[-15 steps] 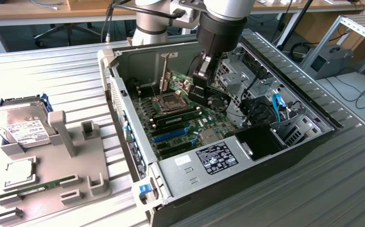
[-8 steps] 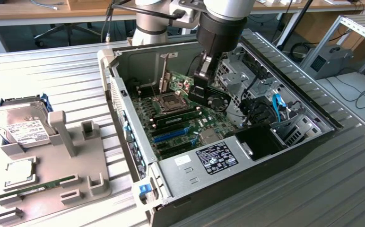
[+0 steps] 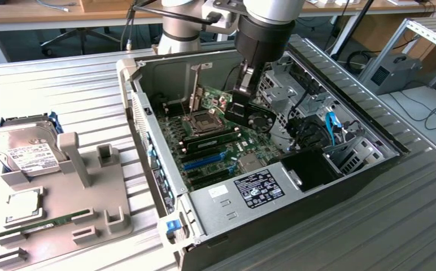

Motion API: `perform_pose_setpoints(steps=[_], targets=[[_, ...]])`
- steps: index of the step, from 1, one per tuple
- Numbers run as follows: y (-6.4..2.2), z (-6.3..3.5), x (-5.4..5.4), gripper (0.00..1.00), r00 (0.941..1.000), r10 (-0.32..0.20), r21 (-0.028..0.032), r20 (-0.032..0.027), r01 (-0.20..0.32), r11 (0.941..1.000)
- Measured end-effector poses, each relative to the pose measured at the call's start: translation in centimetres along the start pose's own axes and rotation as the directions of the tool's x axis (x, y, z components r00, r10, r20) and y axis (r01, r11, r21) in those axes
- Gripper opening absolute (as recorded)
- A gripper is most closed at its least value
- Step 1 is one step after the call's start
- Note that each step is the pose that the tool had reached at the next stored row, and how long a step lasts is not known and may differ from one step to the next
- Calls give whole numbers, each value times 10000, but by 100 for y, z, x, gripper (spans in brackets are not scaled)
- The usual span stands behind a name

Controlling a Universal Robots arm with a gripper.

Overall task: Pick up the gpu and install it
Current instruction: 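Insert the gpu into the slot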

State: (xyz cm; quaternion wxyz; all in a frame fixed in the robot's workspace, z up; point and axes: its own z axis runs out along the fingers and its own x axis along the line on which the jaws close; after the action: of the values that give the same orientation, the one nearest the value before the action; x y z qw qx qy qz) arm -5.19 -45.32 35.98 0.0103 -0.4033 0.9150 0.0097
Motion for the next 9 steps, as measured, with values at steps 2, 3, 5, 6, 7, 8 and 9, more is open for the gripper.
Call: perform_pose_setpoints(steps=[2,3,5,6,7,8,9], targets=[[0,0,0,26,10000,-72,-2,-1,72,10000],[0,0,0,26,9999,-118,-3,-1,118,9999],[0,0,0,26,9998,-193,-5,-2,193,9998],[0,0,0,26,9997,-242,-6,-2,242,9997],[0,0,0,26,9996,-276,-7,-3,276,9996],[0,0,0,26,9995,-304,-8,-3,304,9995],[0,0,0,26,9994,-354,-9,-4,354,9994]])
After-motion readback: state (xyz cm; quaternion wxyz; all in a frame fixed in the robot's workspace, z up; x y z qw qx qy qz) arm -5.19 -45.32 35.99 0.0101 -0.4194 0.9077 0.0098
